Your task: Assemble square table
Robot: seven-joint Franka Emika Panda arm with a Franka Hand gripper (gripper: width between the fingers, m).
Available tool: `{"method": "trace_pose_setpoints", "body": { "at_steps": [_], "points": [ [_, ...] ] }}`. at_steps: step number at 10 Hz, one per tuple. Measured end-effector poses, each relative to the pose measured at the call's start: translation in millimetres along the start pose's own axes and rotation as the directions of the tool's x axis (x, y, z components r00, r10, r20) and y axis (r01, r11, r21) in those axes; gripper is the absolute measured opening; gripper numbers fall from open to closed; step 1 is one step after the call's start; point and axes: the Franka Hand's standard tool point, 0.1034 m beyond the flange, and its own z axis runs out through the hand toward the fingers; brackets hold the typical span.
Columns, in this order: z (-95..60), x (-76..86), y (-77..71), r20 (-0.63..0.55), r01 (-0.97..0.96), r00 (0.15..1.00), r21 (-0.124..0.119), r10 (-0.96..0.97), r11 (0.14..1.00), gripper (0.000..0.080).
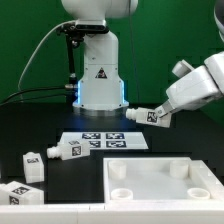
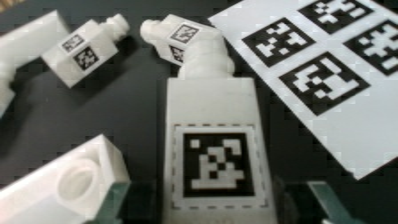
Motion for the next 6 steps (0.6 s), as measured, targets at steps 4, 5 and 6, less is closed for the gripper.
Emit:
{"method": "trace_pose_setpoints", "body": {
  "at_steps": [4, 5, 6],
  "points": [
    [-13.3, -8.6, 28.7, 0.109, -0.298, 0.951, 0.091, 0.288, 0.950, 0.0286],
    [-13.4, -7.8, 39.7, 0.118, -0.318, 0.944, 0.089, 0.307, 0.944, 0.0286],
    [-12.4, -6.1, 34.9, 0.115, -0.309, 0.947, 0.087, 0.299, 0.947, 0.0286]
  ]
}}
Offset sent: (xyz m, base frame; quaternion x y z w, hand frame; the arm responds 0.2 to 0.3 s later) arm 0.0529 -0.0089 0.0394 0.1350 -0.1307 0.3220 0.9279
